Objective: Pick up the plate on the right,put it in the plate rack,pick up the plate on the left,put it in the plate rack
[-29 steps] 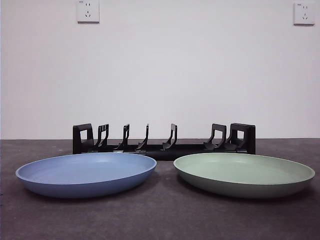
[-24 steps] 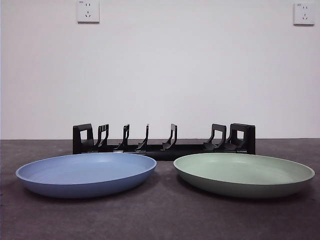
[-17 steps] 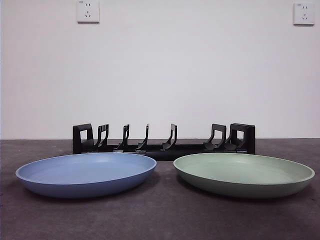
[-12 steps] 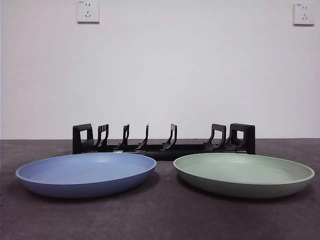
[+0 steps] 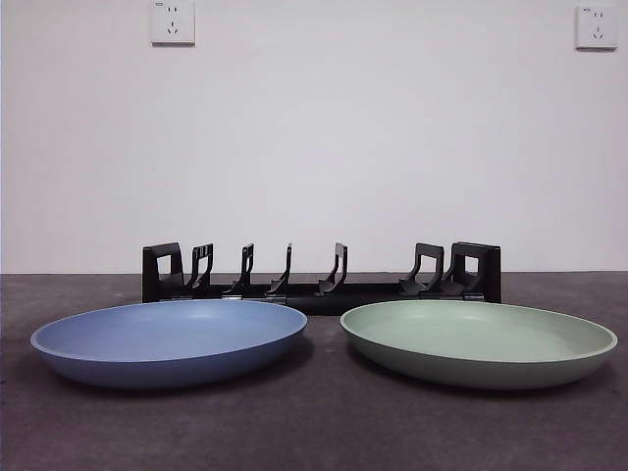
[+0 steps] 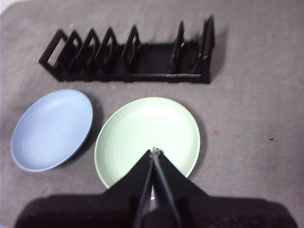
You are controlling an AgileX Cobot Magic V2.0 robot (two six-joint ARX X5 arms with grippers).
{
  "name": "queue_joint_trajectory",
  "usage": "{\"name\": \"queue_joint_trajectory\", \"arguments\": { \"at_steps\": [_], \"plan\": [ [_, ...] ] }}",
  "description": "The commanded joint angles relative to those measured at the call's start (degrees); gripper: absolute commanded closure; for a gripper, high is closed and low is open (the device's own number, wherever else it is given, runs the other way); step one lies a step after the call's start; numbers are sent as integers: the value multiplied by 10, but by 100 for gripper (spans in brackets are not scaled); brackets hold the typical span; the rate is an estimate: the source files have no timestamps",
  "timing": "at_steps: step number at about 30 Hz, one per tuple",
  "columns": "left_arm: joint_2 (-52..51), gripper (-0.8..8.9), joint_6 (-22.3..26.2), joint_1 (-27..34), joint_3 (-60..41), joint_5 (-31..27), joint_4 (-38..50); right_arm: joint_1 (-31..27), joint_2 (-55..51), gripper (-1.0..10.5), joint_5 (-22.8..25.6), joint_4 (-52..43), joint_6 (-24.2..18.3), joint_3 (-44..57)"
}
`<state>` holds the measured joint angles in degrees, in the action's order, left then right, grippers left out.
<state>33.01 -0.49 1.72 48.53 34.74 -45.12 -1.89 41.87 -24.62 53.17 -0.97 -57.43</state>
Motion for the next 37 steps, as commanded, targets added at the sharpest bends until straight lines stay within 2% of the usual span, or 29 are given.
{"name": "queue_joint_trajectory", "arguments": {
  "at_steps": [1,11,12,13,15,16,17,21,28,33,37],
  "plan": [
    [7,821,15,1,4,4,-7,0,10,957,-10,7,-13,-18],
    [40,800,22,-13,5,34,-18,0,22,939,-16,25,-23,-30],
    [44,730,22,-13,7,43,-18,0,22,894,-16,25,-23,-30],
    [47,597,22,-14,11,48,-18,0,23,790,-16,25,-23,-30],
    [56,241,22,-21,25,48,-19,0,23,554,-16,23,-21,-30],
    [59,182,23,-27,33,48,-19,0,25,454,-16,23,-21,-30],
    [63,185,25,-34,41,48,-19,0,26,400,-16,24,-21,-30],
    [81,185,41,-58,66,47,-20,0,36,402,-31,25,-20,-30],
    [98,185,76,-101,71,47,-19,0,76,411,-30,23,-6,-31],
    [109,185,127,-150,71,47,-19,0,200,413,-13,3,10,-31],
    [120,185,143,-179,71,47,-6,13,330,415,18,-13,10,-31]
  ]
}}
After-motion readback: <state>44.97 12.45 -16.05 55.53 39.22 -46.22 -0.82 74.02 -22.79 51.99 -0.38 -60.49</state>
